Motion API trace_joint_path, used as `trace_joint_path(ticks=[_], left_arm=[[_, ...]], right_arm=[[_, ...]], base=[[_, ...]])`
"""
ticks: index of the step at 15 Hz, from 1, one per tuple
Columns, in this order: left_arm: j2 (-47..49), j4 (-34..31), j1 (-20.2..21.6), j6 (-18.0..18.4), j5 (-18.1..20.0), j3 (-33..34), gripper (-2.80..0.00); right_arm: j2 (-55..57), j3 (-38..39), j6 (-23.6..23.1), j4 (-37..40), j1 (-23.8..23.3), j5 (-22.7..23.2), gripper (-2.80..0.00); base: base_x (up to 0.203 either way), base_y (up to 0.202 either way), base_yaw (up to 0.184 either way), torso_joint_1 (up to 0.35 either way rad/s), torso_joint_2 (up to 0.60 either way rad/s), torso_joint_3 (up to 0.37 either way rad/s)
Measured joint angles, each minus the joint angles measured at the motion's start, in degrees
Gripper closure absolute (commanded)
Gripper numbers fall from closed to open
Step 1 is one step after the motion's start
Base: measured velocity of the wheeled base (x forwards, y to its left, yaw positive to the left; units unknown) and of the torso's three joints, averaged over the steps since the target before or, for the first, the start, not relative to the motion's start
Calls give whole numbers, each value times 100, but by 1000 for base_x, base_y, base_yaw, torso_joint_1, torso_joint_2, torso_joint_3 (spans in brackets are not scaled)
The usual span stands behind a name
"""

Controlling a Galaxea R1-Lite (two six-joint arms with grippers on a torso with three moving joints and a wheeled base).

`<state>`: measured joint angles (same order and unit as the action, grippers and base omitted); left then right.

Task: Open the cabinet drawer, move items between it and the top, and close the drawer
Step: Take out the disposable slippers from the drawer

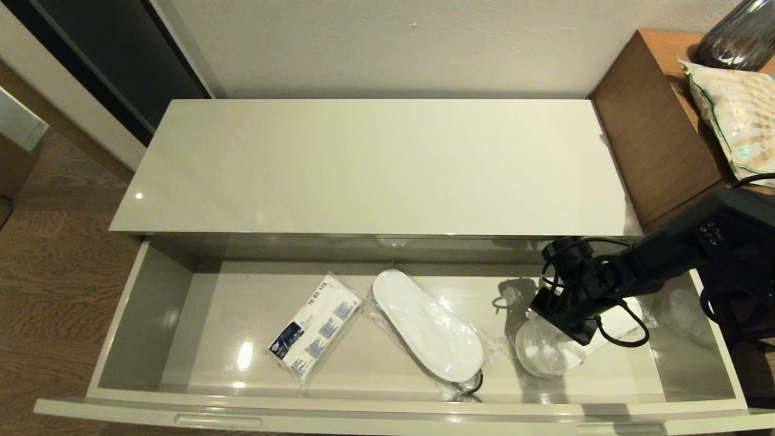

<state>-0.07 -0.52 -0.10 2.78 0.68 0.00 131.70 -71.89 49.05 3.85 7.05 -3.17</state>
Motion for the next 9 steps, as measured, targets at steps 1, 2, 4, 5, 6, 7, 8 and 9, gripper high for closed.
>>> trace_joint_path(ticks=[1,2,4,5,6,7,8,9], left_arm=[[0,0,0,0,0,0,0],[0,0,0,-2,0,0,0],[0,0,0,-2,0,0,0],[0,-3,0,-2,-2,0,0],[0,1,5,-2,0,0,0],[0,-3,5,0,0,0,0],[0,-2,2,1,-2,0,0],[0,-3,0,-2,0,0,0]], right_arm=[[-98,6,-8,134,0,99,0],[-203,6,-31,250,0,187,0],[-459,-60,-133,618,-3,365,0],[-571,-95,-176,807,0,441,0],[-680,-124,-195,1001,4,527,0],[-802,-183,-182,1114,1,627,0],[-925,-178,-194,1255,-15,655,0],[-1054,-173,-187,1444,-5,687,0]], base=[[0,0,0,0,0,0],[0,0,0,0,0,0],[0,0,0,0,0,0],[0,0,0,0,0,0],[0,0,0,0,0,0],[0,0,0,0,0,0],[0,0,0,0,0,0],[0,0,0,0,0,0]])
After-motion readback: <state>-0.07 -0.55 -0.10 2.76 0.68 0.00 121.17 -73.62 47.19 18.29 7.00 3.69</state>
